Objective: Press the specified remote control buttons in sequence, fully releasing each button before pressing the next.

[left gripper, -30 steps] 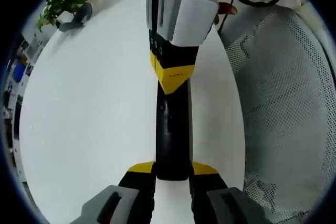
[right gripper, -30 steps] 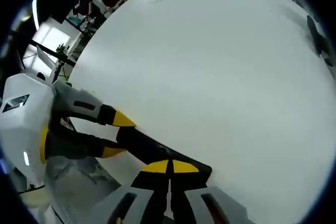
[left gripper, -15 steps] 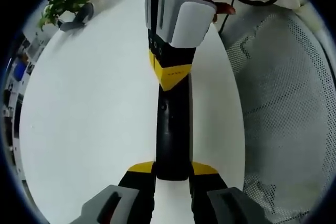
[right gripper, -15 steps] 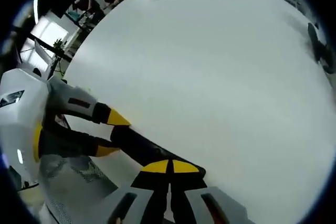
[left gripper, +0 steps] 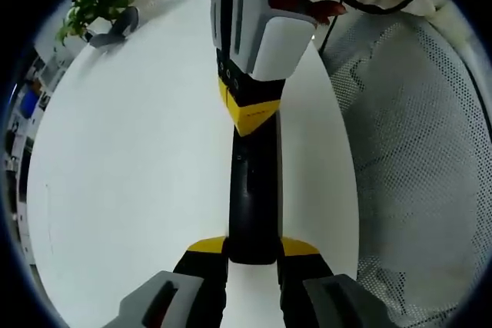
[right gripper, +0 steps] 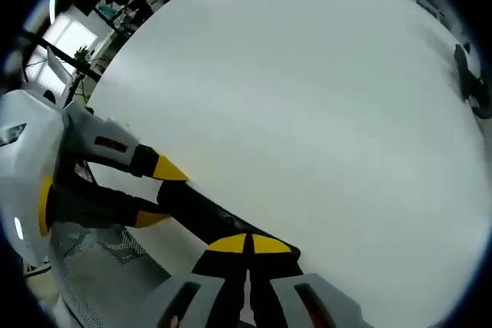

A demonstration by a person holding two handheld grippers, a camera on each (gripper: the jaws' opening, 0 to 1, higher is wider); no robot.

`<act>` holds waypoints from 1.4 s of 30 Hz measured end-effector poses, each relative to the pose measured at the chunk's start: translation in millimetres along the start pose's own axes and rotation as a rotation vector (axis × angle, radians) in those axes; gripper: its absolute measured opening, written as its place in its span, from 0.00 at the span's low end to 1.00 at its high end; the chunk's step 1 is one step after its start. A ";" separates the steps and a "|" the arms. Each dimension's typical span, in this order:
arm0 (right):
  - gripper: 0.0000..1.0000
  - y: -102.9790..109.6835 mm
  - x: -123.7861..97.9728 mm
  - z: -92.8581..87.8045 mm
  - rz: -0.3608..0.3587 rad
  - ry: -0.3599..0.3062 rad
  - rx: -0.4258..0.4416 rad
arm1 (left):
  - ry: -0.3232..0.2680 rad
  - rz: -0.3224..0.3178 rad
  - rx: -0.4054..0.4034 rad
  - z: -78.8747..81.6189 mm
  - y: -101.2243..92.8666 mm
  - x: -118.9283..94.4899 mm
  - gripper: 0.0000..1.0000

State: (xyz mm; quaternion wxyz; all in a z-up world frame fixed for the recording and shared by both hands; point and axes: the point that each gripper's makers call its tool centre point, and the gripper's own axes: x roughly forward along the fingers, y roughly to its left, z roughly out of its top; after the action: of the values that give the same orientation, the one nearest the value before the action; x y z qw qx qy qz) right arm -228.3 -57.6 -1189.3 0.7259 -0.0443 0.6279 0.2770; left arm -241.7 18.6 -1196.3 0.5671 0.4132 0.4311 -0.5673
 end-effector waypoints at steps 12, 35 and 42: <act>0.00 -0.9 -2.4 -0.4 0.069 -0.017 0.079 | 0.028 -0.006 -0.003 1.1 0.1 0.1 0.24; 0.00 13.6 -1.0 -3.0 0.074 -0.004 0.009 | 0.034 -0.006 -0.005 0.9 0.0 0.6 0.24; 0.00 12.5 -0.2 -3.6 0.060 -0.030 0.012 | 0.027 -0.005 -0.002 0.9 0.0 0.5 0.24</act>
State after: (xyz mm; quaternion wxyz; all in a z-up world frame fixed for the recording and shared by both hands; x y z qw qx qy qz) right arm -237.2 -48.6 -1186.3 0.7271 -0.0169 0.6195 0.2954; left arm -241.7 17.6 -1196.6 0.5602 0.4191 0.4404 -0.5626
